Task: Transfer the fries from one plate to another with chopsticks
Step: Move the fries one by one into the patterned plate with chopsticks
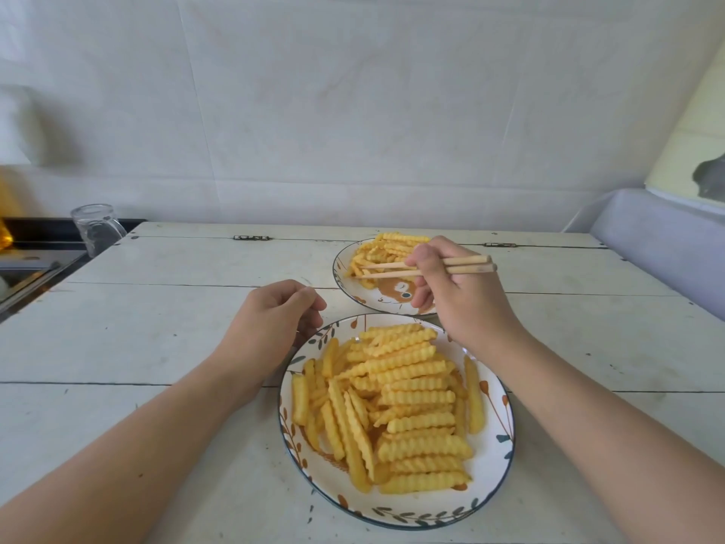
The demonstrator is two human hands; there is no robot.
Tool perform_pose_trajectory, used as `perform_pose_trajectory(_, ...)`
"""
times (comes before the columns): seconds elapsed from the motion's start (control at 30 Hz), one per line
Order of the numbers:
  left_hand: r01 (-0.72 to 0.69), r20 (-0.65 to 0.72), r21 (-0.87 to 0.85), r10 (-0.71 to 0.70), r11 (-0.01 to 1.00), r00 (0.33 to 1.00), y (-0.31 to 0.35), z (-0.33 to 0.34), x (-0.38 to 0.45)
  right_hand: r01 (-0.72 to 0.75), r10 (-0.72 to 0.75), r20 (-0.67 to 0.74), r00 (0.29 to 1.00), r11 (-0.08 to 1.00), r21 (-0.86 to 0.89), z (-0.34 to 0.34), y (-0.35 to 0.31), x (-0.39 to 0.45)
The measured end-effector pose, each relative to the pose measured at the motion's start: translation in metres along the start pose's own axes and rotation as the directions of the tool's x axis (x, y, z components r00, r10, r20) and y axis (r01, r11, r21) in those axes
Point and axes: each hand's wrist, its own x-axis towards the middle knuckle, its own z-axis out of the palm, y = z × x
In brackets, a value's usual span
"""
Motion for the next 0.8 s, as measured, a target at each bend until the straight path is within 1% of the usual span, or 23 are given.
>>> perform_pose_trajectory(0.07, 0.001, 0.000, -0.003, -0.001, 1.000, 1.000, 0.000, -0.001, 0.000, 0.010, -0.010, -0.009, 1.000, 1.000, -0.006, -0.004, -0.003, 0.001)
perform_pose_trajectory(0.13, 0.000, 0.002, -0.001, 0.000, 1.000, 1.000, 0.000, -0.001, 0.000, 0.005, -0.003, -0.061, 0.998, 0.999, 0.037, -0.009, -0.007, 0.002)
perform_pose_trajectory(0.3, 0.003, 0.006, 0.000, -0.003, 1.000, 1.000, 0.000, -0.001, 0.000, -0.022, 0.096, -0.233, 0.968, 0.953, 0.301, -0.029, -0.021, 0.003)
perform_pose_trajectory(0.4, 0.014, 0.003, -0.021, -0.014, 1.000, 1.000, 0.000, -0.002, 0.000, -0.039, 0.187, -0.264, 0.946, 0.876, 0.480, -0.043, -0.040, -0.002)
perform_pose_trajectory(0.47, 0.027, 0.000, -0.046, -0.027, 0.999, 1.000, 0.000, -0.003, 0.001, -0.083, 0.247, -0.212, 0.946, 0.813, 0.576, -0.046, -0.055, -0.008)
perform_pose_trajectory(0.53, 0.033, 0.003, -0.067, -0.033, 0.997, 0.999, 0.000, -0.005, 0.002, -0.136, 0.266, -0.127, 0.956, 0.781, 0.610, -0.044, -0.068, -0.017)
perform_pose_trajectory(0.63, 0.032, 0.011, -0.088, -0.031, 0.996, 0.999, -0.001, -0.006, 0.002, -0.199, 0.260, -0.025, 0.965, 0.794, 0.575, -0.036, -0.083, -0.030)
perform_pose_trajectory(0.8, 0.030, 0.007, -0.080, -0.030, 0.996, 1.000, -0.001, -0.005, 0.003, -0.242, 0.246, 0.060, 0.968, 0.831, 0.501, -0.025, -0.090, -0.041)
